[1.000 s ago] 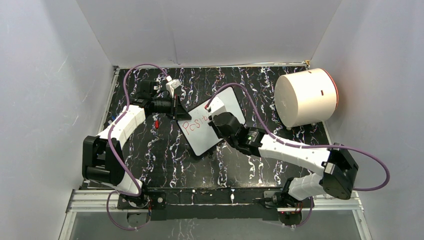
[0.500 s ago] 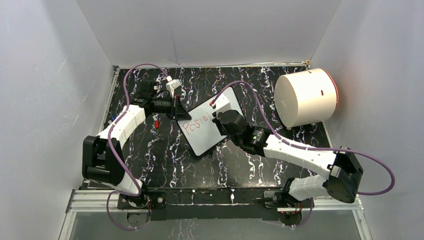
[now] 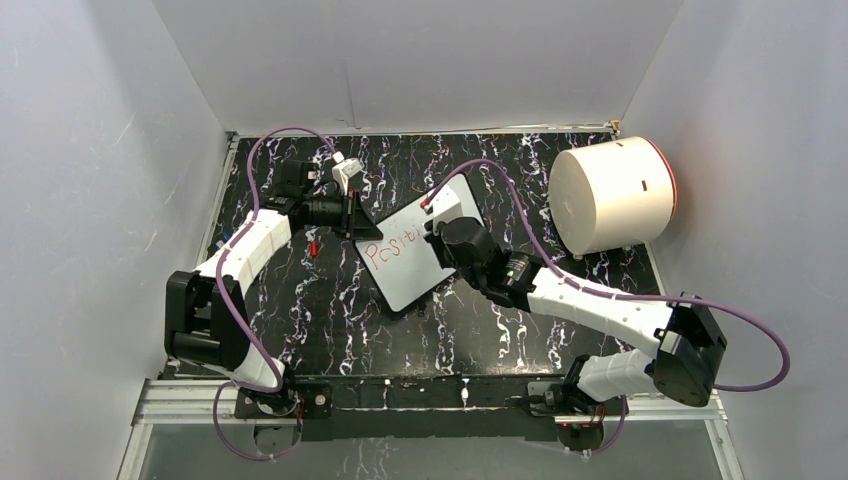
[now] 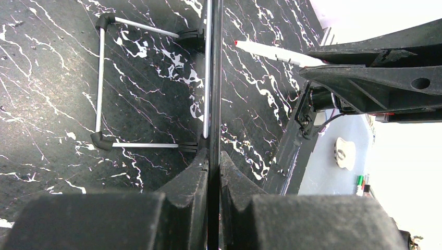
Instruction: Write a sentence on the whiteboard
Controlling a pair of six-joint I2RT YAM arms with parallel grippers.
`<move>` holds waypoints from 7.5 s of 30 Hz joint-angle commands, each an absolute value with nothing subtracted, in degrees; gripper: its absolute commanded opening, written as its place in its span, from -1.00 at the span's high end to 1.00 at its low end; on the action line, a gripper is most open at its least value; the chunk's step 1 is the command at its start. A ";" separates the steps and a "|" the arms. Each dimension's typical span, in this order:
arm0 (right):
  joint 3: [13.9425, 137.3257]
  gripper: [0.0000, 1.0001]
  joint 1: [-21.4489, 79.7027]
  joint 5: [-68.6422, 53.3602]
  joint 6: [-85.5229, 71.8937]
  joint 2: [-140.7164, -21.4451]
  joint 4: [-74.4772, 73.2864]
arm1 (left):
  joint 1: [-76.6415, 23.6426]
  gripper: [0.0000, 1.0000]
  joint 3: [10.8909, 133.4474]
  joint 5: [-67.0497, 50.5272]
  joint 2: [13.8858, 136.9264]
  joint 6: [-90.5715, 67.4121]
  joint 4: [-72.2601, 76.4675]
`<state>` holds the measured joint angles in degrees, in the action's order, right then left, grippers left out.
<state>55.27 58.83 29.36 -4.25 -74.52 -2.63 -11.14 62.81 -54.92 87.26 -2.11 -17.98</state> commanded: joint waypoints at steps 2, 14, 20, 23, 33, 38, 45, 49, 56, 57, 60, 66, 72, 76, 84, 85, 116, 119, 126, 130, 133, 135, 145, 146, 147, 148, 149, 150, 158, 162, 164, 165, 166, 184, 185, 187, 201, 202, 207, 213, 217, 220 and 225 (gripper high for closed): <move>55.72 1.00 58.47 28.77 -3.40 -74.31 1.85 | -12.21 1.00 61.92 -50.64 89.95 -1.15 -22.68; 56.89 1.00 58.20 28.76 -3.07 -76.38 2.20 | -12.22 1.00 61.91 -50.80 89.82 -1.13 -22.66; 57.25 1.00 58.09 28.57 -2.94 -76.70 2.72 | -12.21 1.00 61.91 -50.89 89.92 -1.14 -22.71; 57.47 1.00 57.95 28.30 -2.82 -77.02 2.60 | -12.22 1.00 61.98 -50.93 89.93 -1.14 -22.67; 57.56 1.00 57.41 28.07 -2.82 -78.43 2.99 | -12.22 1.00 61.97 -51.15 89.74 -1.14 -22.74; 56.98 1.00 57.39 27.91 -3.38 -78.65 1.60 | -12.22 1.00 61.92 -51.00 89.65 -1.05 -22.72; 55.89 1.00 57.39 27.76 -4.55 -78.03 -2.07 | -12.22 1.00 61.95 -50.88 89.56 -1.00 -22.68; 55.28 1.00 57.35 27.57 -4.95 -77.12 -3.47 | -12.22 1.00 61.91 -50.78 89.56 -1.01 -22.69; 55.08 1.00 57.39 28.21 -4.76 -77.07 -3.95 | -12.22 1.00 61.86 -50.72 89.56 -0.98 -22.69; 55.23 1.00 57.39 28.22 -4.68 -77.06 -4.04 | -12.22 1.00 61.80 -50.71 89.55 -1.05 -22.68; 55.16 1.00 57.37 28.66 -4.47 -77.11 -3.53 | -12.21 1.00 61.90 -50.88 89.66 -1.14 -22.72; 55.73 1.00 57.39 29.46 -4.31 -77.46 -3.91 | -12.22 1.00 61.82 -50.65 89.63 -0.99 -22.72; 56.10 1.00 57.39 30.27 -3.75 -77.54 -2.74 | -12.29 1.00 61.79 -50.77 89.64 -1.04 -22.77; 56.42 1.00 57.36 30.54 -3.14 -77.58 -1.20 | -12.30 1.00 61.79 -50.96 89.65 -1.05 -22.81; 57.11 1.00 57.34 31.34 -2.15 -77.43 1.68 | -12.47 1.00 61.79 -51.06 89.65 -1.01 -22.93; 57.27 1.00 57.39 31.36 -2.04 -77.45 1.79 | -12.56 1.00 61.79 -51.04 89.65 -1.03 -22.94; 58.67 1.00 56.03 28.97 -1.18 -77.21 2.93 | -12.65 1.00 62.00 -49.47 89.65 -0.88 -23.13; 58.71 1.00 56.00 28.77 -1.23 -77.76 3.40 | -12.65 1.00 62.05 -49.72 89.76 -0.87 -23.15; 58.62 1.00 55.20 29.30 -2.19 -78.62 4.06 | -12.65 1.00 62.03 -49.98 89.60 -0.80 -23.17; 58.71 1.00 55.04 29.15 -2.48 -78.21 3.11 | -12.66 1.00 62.04 -49.67 89.47 -0.79 -23.23; 58.12 1.00 55.04 28.96 -2.89 -77.01 2.46 | -12.65 1.00 62.05 -49.18 89.32 -0.88 -23.22; 57.72 1.00 55.08 28.41 -3.03 -76.32 1.90 | -12.66 1.00 62.01 -48.84 89.31 -0.96 -23.29; 55.70 1.00 55.03 27.18 -4.43 -73.33 0.09 | -12.65 1.00 62.08 -48.47 89.30 -0.97 -23.28; 55.58 1.00 55.06 27.48 -4.62 -73.46 0.09 | -12.63 1.00 62.02 -48.58 89.30 -0.97 -23.28; 55.56 1.00 55.04 27.89 -4.65 -73.58 0.09 | -12.64 1.00 62.05 -48.60 89.30 -0.97 -23.25; 55.56 1.00 55.09 28.33 -4.72 -73.97 0.09 | -12.65 1.00 62.09 -48.60 89.30 -0.94 -23.25; 55.64 1.00 55.07 28.68 -4.82 -74.22 -1.01 | -12.60 1.00 62.09 -48.68 89.37 -0.96 -23.29; 55.66 1.00 55.07 28.67 -4.94 -74.56 -1.36 | -12.65 1.00 62.11 -48.76 89.38 -0.94 -23.29; 55.78 1.00 55.08 28.91 -5.14 -75.79 -0.47 | -12.65 1.00 62.06 -49.03 89.47 -0.85 -23.29; 56.10 1.00 55.01 28.81 -4.87 -76.22 -0.44 | -12.66 1.00 62.13 -49.12 89.47 -0.88 -23.28; 56.20 1.00 54.96 28.83 -4.79 -76.43 0.31 | -12.62 1.00 62.09 -49.08 89.47 -0.83 -23.24; 56.09 1.00 54.93 28.82 -4.72 -76.49 1.07 | -12.65 1.00 62.07 -49.07 89.47 -0.87 -23.27; 56.13 1.00 54.98 28.95 -4.67 -76.61 1.32 | -12.64 1.00 62.06 -49.12 89.55 -0.83 -23.27; 56.52 1.00 54.59 28.38 -4.21 -77.56 1.57 | -12.65 1.00 62.12 -49.31 89.47 -0.88 -23.23; 56.48 1.00 54.63 28.23 -4.22 -77.67 1.39 | -12.63 1.00 62.07 -49.34 89.47 -0.86 -23.28; 56.50 1.00 54.61 27.93 -4.30 -77.73 0.81 | -12.60 1.00 62.11 -49.35 89.47 -0.88 -23.25; 55.48 1.00 54.62 26.10 -6.09 -76.94 -3.73 | -12.63 1.00 62.10 -49.17 89.38 -0.84 -23.27; 55.35 1.00 54.60 26.10 -6.25 -76.84 -3.78 | -12.65 1.00 62.12 -49.14 89.38 -0.85 -23.21; 55.04 1.00 54.62 26.25 -6.50 -76.49 -4.36 | -12.65 1.00 62.12 -49.10 89.30 -0.79 -23.29; 55.04 1.00 54.64 26.25 -6.59 -76.67 -5.18 | -12.66 1.00 62.14 -49.13 89.38 -0.79 -23.23; 54.99 1.00 54.63 26.72 -6.42 -76.23 -5.05 | -12.66 1.00 62.20 -49.18 89.47 -0.77 -23.28; 55.07 1.00 54.63 27.00 -6.07 -75.56 -4.97 | -12.65 1.00 62.15 -49.12 89.47 -0.78 -23.22; 54.95 1.00 54.59 27.60 -5.43 -73.44 -4.14 | -12.65 1.00 62.22 -48.99 89.47 -0.79 -23.22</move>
